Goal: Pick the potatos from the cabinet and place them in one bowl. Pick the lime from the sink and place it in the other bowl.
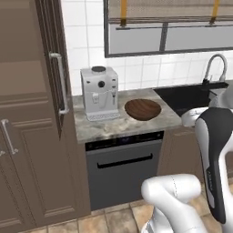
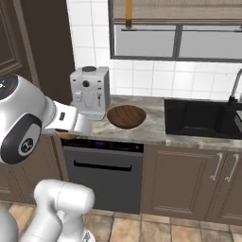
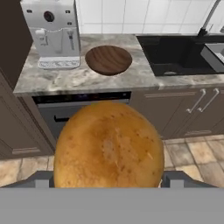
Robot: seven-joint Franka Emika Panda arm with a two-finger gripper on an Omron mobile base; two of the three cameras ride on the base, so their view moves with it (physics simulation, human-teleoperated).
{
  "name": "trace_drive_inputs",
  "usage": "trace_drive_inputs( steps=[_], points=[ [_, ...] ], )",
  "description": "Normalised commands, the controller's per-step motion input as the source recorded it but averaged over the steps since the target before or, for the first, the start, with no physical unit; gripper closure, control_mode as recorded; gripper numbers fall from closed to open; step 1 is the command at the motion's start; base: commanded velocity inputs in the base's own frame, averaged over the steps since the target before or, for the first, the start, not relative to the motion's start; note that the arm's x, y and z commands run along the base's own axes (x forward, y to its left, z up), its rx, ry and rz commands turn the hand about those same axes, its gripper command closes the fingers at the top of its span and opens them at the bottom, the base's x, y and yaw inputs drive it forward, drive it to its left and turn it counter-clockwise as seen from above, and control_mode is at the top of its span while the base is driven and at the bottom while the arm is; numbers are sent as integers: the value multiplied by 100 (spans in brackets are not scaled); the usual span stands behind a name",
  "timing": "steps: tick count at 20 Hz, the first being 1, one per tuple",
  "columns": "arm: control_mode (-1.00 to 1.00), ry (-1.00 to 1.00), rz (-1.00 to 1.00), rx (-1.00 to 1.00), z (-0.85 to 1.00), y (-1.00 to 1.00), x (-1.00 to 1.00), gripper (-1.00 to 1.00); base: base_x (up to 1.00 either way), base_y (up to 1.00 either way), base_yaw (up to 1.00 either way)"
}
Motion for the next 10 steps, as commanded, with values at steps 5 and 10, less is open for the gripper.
trace_drive_inputs(
  steps=[5,10],
  points=[
    [100,0,0,0,0,0,0,100,53,-31,0],
    [100,0,0,0,0,0,0,100,49,-27,0]
  ],
)
